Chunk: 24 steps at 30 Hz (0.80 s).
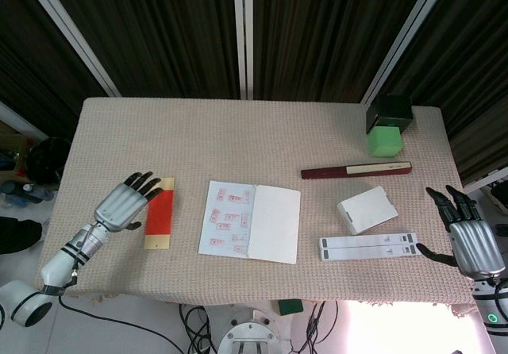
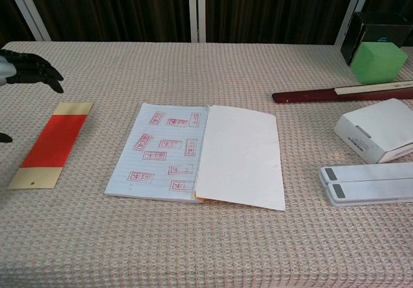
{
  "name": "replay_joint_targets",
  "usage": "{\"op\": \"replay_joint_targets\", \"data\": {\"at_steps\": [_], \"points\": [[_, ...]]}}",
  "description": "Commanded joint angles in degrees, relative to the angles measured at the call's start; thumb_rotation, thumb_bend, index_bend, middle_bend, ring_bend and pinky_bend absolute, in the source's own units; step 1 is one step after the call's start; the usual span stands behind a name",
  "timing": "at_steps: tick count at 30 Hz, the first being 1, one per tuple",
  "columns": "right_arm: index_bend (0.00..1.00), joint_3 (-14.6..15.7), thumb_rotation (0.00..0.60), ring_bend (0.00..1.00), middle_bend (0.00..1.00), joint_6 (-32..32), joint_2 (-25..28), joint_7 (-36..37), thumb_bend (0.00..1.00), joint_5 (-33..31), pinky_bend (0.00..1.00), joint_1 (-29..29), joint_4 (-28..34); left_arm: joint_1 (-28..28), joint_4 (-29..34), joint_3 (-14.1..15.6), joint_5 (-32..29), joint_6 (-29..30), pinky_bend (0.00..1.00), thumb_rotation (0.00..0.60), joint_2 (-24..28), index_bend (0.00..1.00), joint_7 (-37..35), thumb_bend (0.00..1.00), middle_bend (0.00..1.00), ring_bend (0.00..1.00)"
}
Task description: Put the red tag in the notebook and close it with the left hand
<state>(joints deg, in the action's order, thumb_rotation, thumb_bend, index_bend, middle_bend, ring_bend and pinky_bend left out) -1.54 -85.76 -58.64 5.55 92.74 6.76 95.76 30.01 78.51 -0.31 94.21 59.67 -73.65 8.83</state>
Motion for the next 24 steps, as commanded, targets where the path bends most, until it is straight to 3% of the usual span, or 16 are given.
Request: {"op": "replay_joint_targets", "data": {"at_steps": [1, 16, 24], "points": [[0.00, -0.02, 0.600, 0.00, 0.14, -0.06, 0.01, 0.05, 0.06, -0.05, 0.11, -0.06, -0.01, 0.12, -0.70, 0.53, 0.68, 0.83, 0.16, 0.600, -0.70, 0.22, -0.77, 0.06, 0.12, 0.05], [0.00, 0.84, 0.600, 0.00, 0.14, -1.07, -0.17, -2.65, 0.06, 0.44, 0.11, -1.45, 2.48, 3.07, -8.61, 6.47, 8.03, 0.47, 0.15, 0.600, -2.51, 0.24, -4.65, 0.06, 0.09, 0.05], [0.00, 1.12, 0.600, 0.00, 0.14, -2.03, -0.43, -4.75, 0.06, 0.59, 0.11, -2.46, 4.14, 5.37, -11.79, 7.72, 9.48, -0.86, 0.15, 0.600, -4.17, 0.24, -6.43, 0.06, 0.07, 0.04]]}}
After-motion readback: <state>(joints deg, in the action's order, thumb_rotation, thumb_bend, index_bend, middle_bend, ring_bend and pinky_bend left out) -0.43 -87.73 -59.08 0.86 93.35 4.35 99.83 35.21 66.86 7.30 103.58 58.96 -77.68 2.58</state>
